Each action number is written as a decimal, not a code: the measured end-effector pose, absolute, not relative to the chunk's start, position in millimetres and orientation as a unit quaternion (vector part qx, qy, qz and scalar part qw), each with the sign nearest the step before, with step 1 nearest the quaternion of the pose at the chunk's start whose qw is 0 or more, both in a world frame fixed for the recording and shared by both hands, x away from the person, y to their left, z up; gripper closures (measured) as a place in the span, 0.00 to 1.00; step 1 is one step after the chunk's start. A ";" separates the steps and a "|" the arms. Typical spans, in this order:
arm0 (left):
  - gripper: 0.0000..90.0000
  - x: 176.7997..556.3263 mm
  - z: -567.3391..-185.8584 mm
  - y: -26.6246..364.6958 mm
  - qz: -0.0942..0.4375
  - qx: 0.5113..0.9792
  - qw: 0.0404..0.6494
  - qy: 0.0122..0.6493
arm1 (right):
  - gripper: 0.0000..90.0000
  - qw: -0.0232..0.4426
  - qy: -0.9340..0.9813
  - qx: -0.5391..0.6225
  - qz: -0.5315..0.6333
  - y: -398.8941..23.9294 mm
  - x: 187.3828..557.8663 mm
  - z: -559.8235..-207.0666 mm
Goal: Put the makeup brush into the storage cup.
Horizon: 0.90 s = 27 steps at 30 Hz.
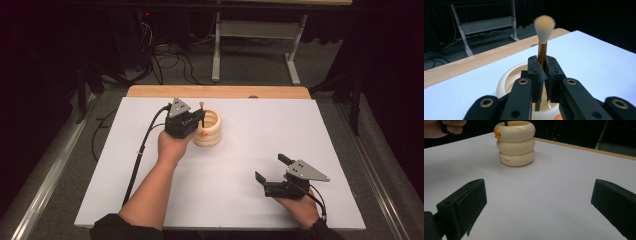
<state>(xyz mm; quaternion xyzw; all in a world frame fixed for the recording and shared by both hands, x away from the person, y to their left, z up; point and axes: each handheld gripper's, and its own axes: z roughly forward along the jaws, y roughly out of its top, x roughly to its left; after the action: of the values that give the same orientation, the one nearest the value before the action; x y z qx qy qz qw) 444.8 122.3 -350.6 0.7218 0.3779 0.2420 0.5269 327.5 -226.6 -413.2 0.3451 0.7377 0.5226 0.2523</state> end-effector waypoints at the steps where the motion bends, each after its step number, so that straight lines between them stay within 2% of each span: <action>1: 0.93 444.8 -350.5 122.0 0.243 0.722 0.527 0.378 | 0.02 0.252 0.738 0.345 0.523 -226.6 327.4 -413.2; 4: 0.92 445.0 -349.9 122.5 0.244 0.720 0.528 0.379 | 0.02 0.253 0.738 0.345 0.522 -226.7 327.5 -413.3; 10: 0.45 446.5 -348.1 127.6 0.236 0.712 0.530 0.395 | 0.02 0.253 0.738 0.345 0.522 -226.4 327.7 -413.5; 14: 0.18 447.8 -346.3 130.1 0.233 0.703 0.530 0.413 | 0.02 0.252 0.737 0.346 0.522 -225.9 327.6 -413.7; 20: 0.07 448.1 -345.5 132.8 0.233 0.701 0.527 0.420 | 0.02 0.254 0.739 0.344 0.521 -225.9 327.8 -414.0; 27: 0.04 447.5 -345.5 132.9 0.226 0.704 0.528 0.418 | 0.02 0.253 0.740 0.343 0.521 -225.6 327.8 -414.2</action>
<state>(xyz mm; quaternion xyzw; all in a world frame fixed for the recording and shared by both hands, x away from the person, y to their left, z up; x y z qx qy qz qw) 447.5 132.9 -345.5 0.7035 0.4181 0.2260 0.5284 327.8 -225.6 -414.2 0.3430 0.7396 0.5210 0.2528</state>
